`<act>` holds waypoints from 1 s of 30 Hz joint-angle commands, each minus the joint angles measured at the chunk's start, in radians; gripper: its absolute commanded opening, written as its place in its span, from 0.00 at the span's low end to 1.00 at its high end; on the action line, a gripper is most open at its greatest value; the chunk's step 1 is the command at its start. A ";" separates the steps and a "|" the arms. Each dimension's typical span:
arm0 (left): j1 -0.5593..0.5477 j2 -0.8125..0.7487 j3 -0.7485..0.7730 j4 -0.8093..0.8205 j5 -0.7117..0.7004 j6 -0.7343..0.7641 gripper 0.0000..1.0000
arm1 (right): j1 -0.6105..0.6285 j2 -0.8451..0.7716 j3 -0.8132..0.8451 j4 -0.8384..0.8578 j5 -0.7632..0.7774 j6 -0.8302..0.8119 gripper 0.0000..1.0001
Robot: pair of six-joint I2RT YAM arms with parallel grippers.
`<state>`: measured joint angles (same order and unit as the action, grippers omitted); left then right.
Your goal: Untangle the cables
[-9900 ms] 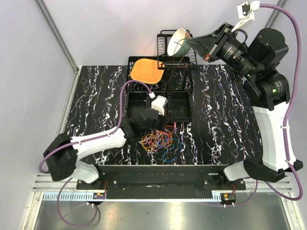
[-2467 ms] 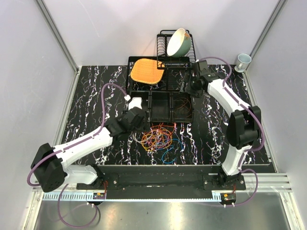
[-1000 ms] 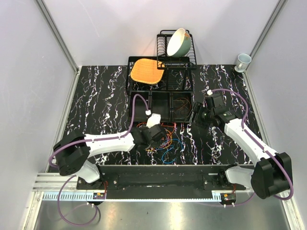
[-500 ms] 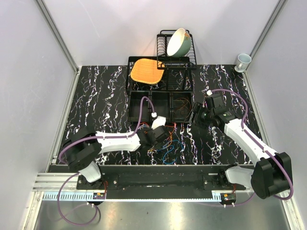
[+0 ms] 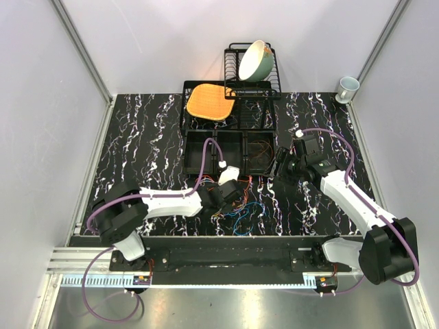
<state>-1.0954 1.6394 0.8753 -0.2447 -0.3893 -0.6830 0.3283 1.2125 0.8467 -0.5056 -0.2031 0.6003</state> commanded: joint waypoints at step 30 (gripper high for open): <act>0.003 -0.541 0.394 -0.311 -0.215 0.324 0.03 | 0.008 -0.146 0.089 0.033 -0.045 0.013 0.67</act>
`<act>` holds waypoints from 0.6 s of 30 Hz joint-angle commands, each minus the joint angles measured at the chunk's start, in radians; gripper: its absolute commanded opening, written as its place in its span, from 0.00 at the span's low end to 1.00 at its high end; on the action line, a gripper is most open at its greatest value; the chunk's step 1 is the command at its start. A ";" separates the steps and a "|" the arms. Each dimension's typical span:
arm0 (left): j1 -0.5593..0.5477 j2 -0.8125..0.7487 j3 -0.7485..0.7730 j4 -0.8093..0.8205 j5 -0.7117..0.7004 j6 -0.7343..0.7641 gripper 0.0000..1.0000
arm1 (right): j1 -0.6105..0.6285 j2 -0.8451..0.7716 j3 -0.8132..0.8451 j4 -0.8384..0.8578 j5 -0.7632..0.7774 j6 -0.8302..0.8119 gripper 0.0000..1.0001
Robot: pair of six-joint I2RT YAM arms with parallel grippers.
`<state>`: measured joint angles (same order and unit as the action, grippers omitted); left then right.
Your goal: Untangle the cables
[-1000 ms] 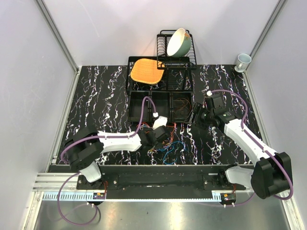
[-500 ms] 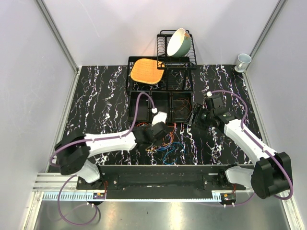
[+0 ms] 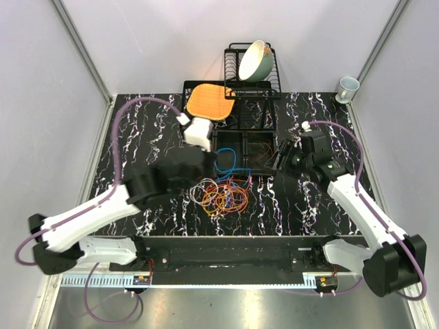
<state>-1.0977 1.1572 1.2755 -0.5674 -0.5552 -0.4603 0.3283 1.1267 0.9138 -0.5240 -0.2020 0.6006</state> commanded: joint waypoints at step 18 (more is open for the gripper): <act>0.036 -0.106 -0.157 0.120 0.506 0.157 0.01 | 0.008 -0.093 -0.076 0.649 -0.786 0.175 0.72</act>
<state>-1.0664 1.0775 1.0351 -0.5140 -0.1879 -0.3317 0.3294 1.0145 0.8238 -0.0635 -0.8238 0.7212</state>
